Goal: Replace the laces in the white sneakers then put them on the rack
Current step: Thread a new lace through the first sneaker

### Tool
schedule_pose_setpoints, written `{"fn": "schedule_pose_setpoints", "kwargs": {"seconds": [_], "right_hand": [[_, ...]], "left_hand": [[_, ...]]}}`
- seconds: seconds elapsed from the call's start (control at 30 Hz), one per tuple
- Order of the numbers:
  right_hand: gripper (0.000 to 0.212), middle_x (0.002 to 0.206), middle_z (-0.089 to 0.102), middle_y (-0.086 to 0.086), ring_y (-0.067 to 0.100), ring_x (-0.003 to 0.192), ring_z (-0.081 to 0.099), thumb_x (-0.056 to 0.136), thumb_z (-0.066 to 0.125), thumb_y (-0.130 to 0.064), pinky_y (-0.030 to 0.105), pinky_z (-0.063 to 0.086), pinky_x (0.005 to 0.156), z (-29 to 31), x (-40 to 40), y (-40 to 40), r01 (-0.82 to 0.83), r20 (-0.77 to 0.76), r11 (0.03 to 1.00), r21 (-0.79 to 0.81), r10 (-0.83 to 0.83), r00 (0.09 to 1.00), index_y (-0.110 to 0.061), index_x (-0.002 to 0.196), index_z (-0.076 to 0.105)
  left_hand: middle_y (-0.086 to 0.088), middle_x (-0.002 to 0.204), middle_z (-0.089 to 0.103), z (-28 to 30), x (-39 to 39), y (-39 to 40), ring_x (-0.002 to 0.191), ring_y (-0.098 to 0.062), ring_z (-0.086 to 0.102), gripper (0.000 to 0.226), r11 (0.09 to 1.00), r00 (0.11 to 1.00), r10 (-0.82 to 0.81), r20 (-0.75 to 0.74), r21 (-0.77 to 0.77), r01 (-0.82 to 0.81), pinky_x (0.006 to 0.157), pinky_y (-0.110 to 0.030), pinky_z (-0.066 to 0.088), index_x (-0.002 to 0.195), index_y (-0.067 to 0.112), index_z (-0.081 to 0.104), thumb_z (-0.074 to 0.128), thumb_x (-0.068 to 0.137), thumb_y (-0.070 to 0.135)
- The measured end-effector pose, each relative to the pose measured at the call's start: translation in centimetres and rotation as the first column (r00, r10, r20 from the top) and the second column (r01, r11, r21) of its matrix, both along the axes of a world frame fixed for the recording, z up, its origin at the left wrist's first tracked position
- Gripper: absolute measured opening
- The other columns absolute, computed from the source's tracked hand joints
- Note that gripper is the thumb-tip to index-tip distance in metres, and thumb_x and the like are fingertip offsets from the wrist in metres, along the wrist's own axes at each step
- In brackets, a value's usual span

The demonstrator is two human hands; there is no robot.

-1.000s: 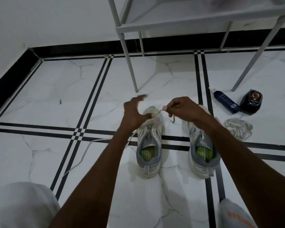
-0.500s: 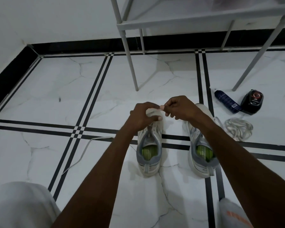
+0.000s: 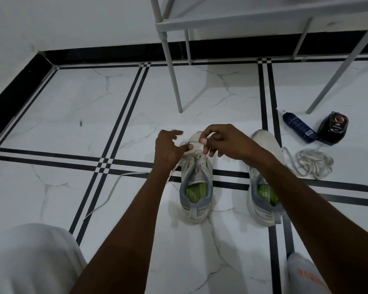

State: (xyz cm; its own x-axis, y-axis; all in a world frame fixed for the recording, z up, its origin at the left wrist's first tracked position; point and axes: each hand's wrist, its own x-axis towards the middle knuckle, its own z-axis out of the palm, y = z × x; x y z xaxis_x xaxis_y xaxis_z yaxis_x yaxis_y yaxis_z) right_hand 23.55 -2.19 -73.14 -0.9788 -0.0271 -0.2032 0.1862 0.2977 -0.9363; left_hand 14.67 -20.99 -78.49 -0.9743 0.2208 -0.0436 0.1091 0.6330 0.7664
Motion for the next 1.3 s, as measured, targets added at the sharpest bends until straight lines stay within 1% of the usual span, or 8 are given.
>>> {"fn": "schedule_pose_setpoints", "kwargs": {"seconds": [0.1,0.17,0.33,0.53,0.73,0.93,1.1,1.3], "right_hand": [[0.013,0.084,0.076,0.004,0.014,0.071,0.069,0.098,0.061,-0.023,0.027,0.049,0.062,-1.2,-0.4,-0.4,0.075,0.009,0.996,-0.044,-0.074,0.997,-0.012,0.101,0.066],[0.013,0.086,0.077,0.005,0.015,0.073,0.069,0.099,0.059,-0.02,0.026,0.048,0.061,-2.0,-0.6,-0.6,0.101,0.036,0.993,-0.059,-0.099,0.994,-0.01,0.102,0.067],[0.016,0.096,0.077,0.001,0.014,0.086,0.074,0.1,0.052,-0.01,0.023,0.052,0.058,-3.3,-1.3,-0.9,0.105,0.072,0.994,0.001,-0.105,0.992,-0.01,0.105,0.068],[0.008,0.082,0.077,0.007,0.011,0.07,0.074,0.093,0.062,-0.006,0.009,0.045,0.052,-3.8,-2.0,-1.8,0.167,-0.016,0.97,0.177,-0.167,0.986,-0.004,0.091,0.069],[0.012,0.093,0.073,0.004,0.019,0.082,0.068,0.086,0.07,-0.019,0.032,0.056,0.079,-5.0,-2.1,-1.9,0.078,-0.097,0.854,0.515,-0.033,0.995,-0.013,0.091,0.079],[0.021,0.097,0.068,0.017,0.029,0.089,0.064,0.091,0.061,-0.017,0.032,0.049,0.075,-5.9,-2.2,-2.2,0.026,-0.05,0.769,0.638,0.007,0.999,-0.007,0.092,0.079],[0.017,0.102,0.066,0.016,0.029,0.092,0.063,0.089,0.063,-0.017,0.026,0.041,0.073,-6.4,-2.7,-2.1,-0.005,-0.016,0.764,0.645,0.02,1.0,-0.009,0.091,0.077],[0.018,0.11,0.058,0.013,0.029,0.099,0.06,0.09,0.065,-0.025,0.042,0.053,0.083,-6.9,-2.4,-2.0,-0.001,-0.015,0.758,0.652,0.015,1.0,-0.015,0.096,0.078]], "left_hand": [[0.003,0.088,0.057,0.2,1.3,-0.9,0.079,-0.011,0.055,0.044,0.998,0.998,0.064,0.017,-0.027,-0.064,0.066,-0.025,0.042,0.099,0.013,0.06,0.086,0.076,0.039],[0.001,0.076,0.064,0.5,1.5,-1.3,0.071,-0.015,0.06,0.034,0.998,0.978,0.017,0.208,-0.063,-0.004,0.063,-0.027,0.047,0.088,0.012,0.064,0.082,0.08,0.04],[-0.008,0.104,0.068,0.9,2.5,-1.8,0.09,-0.02,0.065,0.038,0.986,0.774,-0.154,0.614,0.039,0.165,0.075,-0.036,0.059,0.11,0.01,0.064,0.078,0.078,0.025],[-0.001,0.108,0.065,-0.6,2.8,-2.5,0.089,-0.017,0.064,0.052,0.959,0.833,-0.262,0.488,0.033,0.282,0.069,-0.038,0.062,0.113,0.017,0.065,0.09,0.068,0.027],[0.002,0.1,0.077,-1.7,3.6,-1.3,0.093,-0.012,0.071,0.018,0.984,0.961,-0.122,0.248,0.156,0.085,0.082,-0.029,0.06,0.107,0.016,0.078,0.071,0.092,0.023],[-0.004,0.106,0.077,-2.7,4.0,-0.7,0.107,-0.021,0.07,0.019,0.919,0.931,-0.098,0.351,0.391,-0.05,0.101,-0.041,0.055,0.109,0.011,0.078,0.068,0.096,0.02],[-0.006,0.109,0.076,-3.2,3.9,-0.6,0.11,-0.027,0.068,0.029,0.896,0.901,-0.138,0.41,0.44,-0.064,0.091,-0.04,0.059,0.111,0.014,0.077,0.069,0.091,0.033],[-0.006,0.11,0.075,-3.3,3.8,-0.5,0.11,-0.027,0.068,0.023,0.894,0.893,-0.127,0.431,0.439,-0.085,0.082,-0.036,0.059,0.111,0.014,0.076,0.069,0.095,0.029]]}}
